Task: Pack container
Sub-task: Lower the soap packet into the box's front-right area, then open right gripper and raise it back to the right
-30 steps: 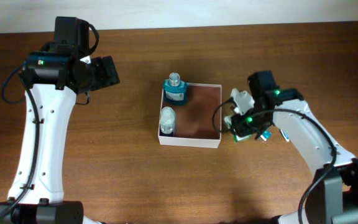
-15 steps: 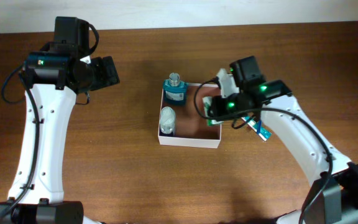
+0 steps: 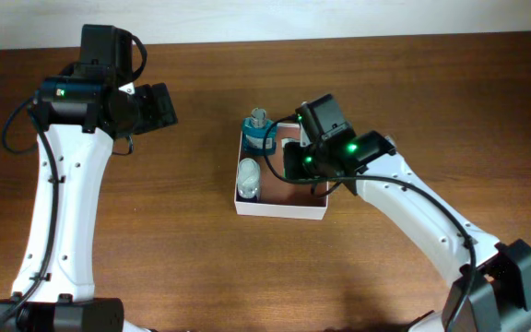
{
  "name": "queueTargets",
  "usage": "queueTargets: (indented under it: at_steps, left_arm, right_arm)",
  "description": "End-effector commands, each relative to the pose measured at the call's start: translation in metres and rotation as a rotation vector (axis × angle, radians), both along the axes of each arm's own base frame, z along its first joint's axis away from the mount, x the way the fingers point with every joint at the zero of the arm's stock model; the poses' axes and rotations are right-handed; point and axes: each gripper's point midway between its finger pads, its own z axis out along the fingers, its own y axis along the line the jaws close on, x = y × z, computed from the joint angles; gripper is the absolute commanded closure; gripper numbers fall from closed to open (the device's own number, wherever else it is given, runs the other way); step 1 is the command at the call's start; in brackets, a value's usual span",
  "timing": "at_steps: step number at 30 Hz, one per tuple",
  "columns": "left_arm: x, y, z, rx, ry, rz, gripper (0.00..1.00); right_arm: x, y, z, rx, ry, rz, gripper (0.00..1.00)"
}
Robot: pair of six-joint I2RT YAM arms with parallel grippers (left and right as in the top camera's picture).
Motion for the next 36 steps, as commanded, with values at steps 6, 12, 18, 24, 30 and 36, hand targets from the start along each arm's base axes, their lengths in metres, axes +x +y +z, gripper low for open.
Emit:
queueTargets:
  at_steps: [6,12,18,24,30,36]
  left_arm:
    - [-0.001,0.002,0.007,0.000,-0.019,0.008,0.01]
    - [-0.001,0.002,0.007,0.000,-0.019,0.008,0.01]
    - [-0.001,0.002,0.007,0.000,-0.019,0.008,0.01]
    - [-0.001,0.002,0.007,0.000,-0.019,0.008,0.01]
    - [-0.001,0.002,0.007,0.000,-0.019,0.008,0.01]
    - [-0.001,0.002,0.007,0.000,-0.019,0.008,0.01]
  right_arm:
    - [0.016,-0.010,-0.036,-0.117,0.025,-0.066,0.81]
    - [0.016,-0.012,-0.049,-0.139,0.052,-0.067,0.81]
    - [0.019,-0.019,-0.067,-0.195,0.064,-0.085,0.81]
    - [0.020,-0.018,-0.067,-0.193,0.064,-0.084,0.81]
    - [0.018,-0.020,-0.068,-0.198,0.074,-0.083,0.67]
    - [0.016,-0.016,-0.066,-0.180,0.078,-0.061,0.67]
